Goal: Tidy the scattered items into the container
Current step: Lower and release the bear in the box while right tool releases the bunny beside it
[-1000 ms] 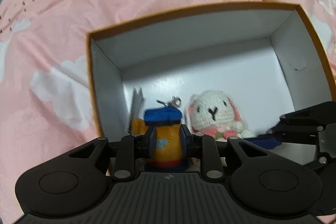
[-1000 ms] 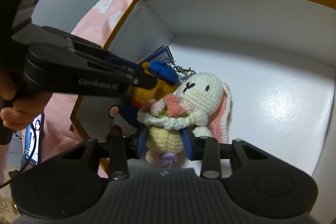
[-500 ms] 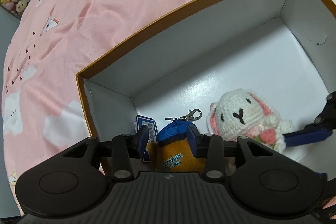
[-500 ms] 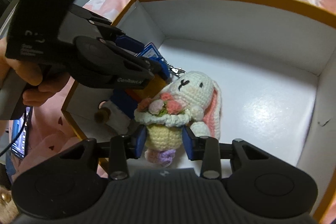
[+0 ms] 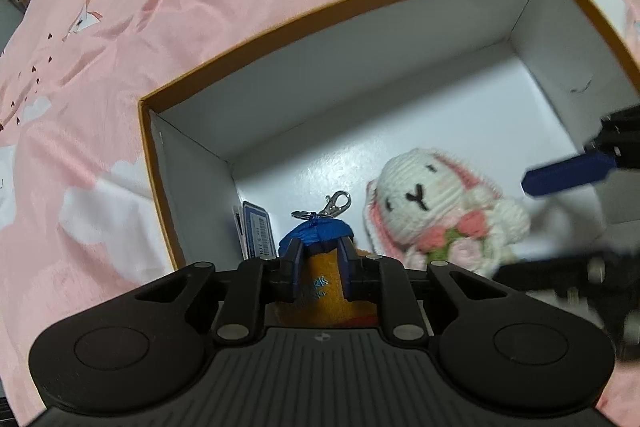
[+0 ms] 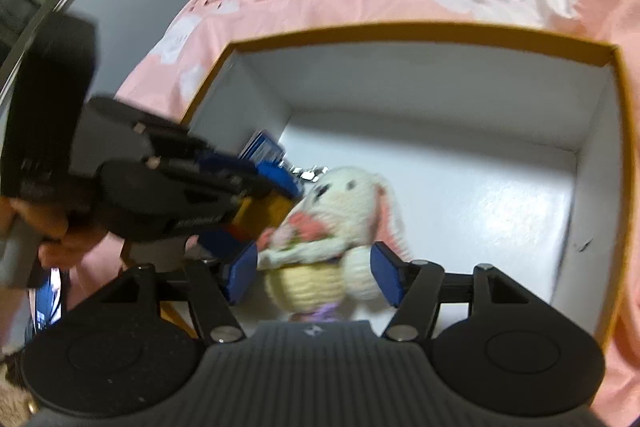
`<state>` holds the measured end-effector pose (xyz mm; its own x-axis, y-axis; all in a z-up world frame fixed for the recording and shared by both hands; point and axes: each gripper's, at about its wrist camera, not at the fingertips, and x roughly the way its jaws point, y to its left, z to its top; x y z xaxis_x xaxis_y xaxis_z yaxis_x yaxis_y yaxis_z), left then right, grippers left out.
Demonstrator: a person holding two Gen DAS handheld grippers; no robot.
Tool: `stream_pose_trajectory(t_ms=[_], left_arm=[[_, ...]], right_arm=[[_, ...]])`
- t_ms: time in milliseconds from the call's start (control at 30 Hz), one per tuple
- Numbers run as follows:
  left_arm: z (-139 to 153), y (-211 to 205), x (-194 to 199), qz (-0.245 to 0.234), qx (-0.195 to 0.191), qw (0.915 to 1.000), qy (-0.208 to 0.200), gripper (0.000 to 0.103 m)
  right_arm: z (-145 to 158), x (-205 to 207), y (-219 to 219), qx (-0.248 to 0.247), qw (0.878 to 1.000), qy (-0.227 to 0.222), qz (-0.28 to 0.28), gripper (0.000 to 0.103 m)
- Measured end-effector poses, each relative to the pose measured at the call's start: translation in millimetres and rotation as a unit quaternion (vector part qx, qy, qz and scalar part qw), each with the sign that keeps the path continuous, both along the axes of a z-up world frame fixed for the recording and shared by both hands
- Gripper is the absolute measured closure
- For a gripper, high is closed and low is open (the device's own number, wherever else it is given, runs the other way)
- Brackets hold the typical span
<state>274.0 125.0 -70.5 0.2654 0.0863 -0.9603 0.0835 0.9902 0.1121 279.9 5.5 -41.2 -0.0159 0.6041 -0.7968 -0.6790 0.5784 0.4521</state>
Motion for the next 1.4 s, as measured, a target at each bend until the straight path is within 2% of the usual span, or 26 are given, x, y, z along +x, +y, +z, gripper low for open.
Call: stream_pose_trajectory(t_ms=[133,233,333,433,600,800,1000,1100,1233,1300,1400], left_arm=[[18.7,5.8,-15.7,0.006,-0.012,0.9989,-0.045,0.081],[31.8,12.0,-28.2,0.025,-0.013,0.9971,-0.07,0.081],[39.2,18.0,-38.6,0.043,-0.007,0.9955,-0.084,0.081],[44.8,22.3,-48.5,0.06,-0.016,0.994,-0.09,0.081],[42.0,18.6,-60.9,0.072,-0.02,0.9915,-0.106,0.081],[38.5,5.9,-72.1,0.076,-0.023,0.988,-0.132,0.08],[36.3,-5.8,-84.2,0.104,-0.02,0.98,-0.169,0.071],[33.8,-9.3,-89.9,0.117,-0.026,0.9759,-0.183,0.068],[33.2,-13.3,-100.3,0.123,-0.03,0.9704,-0.206,0.052],[34.2,-14.2,-105.5,0.127,-0.033,0.9672,-0.217,0.051],[36.0,-14.6,-112.2,0.133,-0.044,0.9632,-0.23,0.047]], right_arm=[[-6.9,9.0,-0.4,-0.012,1.0,0.005,-0.027,0.038],[-21.7,11.6,2.1,-0.016,0.998,0.038,-0.036,0.038],[-32.2,11.9,3.8,0.002,0.996,0.082,-0.038,0.039],[-36.2,6.4,10.1,0.012,0.995,0.094,-0.028,0.045],[-30.7,-12.5,22.7,0.016,0.995,0.095,0.021,0.056],[-30.2,-32.9,35.3,-0.006,0.998,0.046,0.049,0.057],[-24.2,-45.5,37.6,-0.014,0.999,0.012,0.046,0.053],[-18.4,-54.6,33.5,-0.021,0.998,-0.022,0.048,0.051],[-10.2,-70.4,30.7,-0.032,0.995,-0.087,0.045,0.049],[-6.2,-75.1,27.5,-0.035,0.993,-0.11,0.038,0.046],[-1.5,-78.6,21.0,-0.033,0.992,-0.122,0.028,0.044]])
